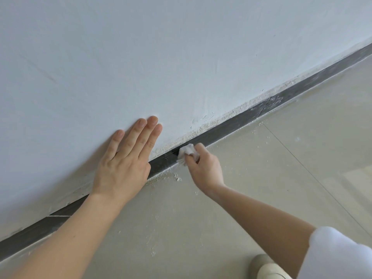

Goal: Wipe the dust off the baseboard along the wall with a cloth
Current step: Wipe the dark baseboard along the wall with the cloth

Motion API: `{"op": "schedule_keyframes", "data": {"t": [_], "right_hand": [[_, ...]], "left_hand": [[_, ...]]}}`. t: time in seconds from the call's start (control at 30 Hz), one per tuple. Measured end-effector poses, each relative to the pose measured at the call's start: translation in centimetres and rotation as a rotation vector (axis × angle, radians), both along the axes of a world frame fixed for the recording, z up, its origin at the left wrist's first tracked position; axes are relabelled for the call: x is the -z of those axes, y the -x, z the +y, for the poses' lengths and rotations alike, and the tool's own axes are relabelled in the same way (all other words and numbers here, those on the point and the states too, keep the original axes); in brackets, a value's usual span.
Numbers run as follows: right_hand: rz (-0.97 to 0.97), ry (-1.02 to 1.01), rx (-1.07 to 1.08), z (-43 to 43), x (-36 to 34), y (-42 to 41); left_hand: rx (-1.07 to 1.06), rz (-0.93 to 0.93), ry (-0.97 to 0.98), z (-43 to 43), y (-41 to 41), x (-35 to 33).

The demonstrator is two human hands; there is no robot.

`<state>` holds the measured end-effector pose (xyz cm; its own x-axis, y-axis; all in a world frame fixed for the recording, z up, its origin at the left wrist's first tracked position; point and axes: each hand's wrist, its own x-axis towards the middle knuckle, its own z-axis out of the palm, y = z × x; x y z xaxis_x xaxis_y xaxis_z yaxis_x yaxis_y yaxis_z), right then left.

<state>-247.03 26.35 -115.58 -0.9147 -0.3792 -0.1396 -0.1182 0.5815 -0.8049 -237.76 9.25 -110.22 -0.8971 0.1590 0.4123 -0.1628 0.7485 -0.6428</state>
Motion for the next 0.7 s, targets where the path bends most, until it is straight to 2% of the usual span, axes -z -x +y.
{"op": "schedule_keyframes", "data": {"t": [0.07,0.17,0.37,0.47,0.57,0.7], "right_hand": [[0.048,-0.031,0.053,1.1,0.1,1.9],[0.099,-0.07,0.257,3.4,0.4,5.8],[0.089,-0.102,0.489,6.4,-0.4,10.5],[0.129,-0.189,0.216,6.2,-0.7,7.2],[0.184,-0.173,-0.08,4.5,-0.7,3.3],[0.215,-0.09,-0.059,2.8,-0.7,4.1]], "left_hand": [[-0.001,0.004,0.002,0.1,0.0,0.1],[-0.001,0.008,-0.016,0.4,0.1,0.3],[-0.017,0.004,-0.019,0.7,0.3,0.3],[-0.029,0.006,-0.042,1.0,0.2,0.5],[-0.047,0.008,-0.065,1.6,0.3,0.9],[-0.06,0.011,-0.035,1.4,0.5,1.0]]}}
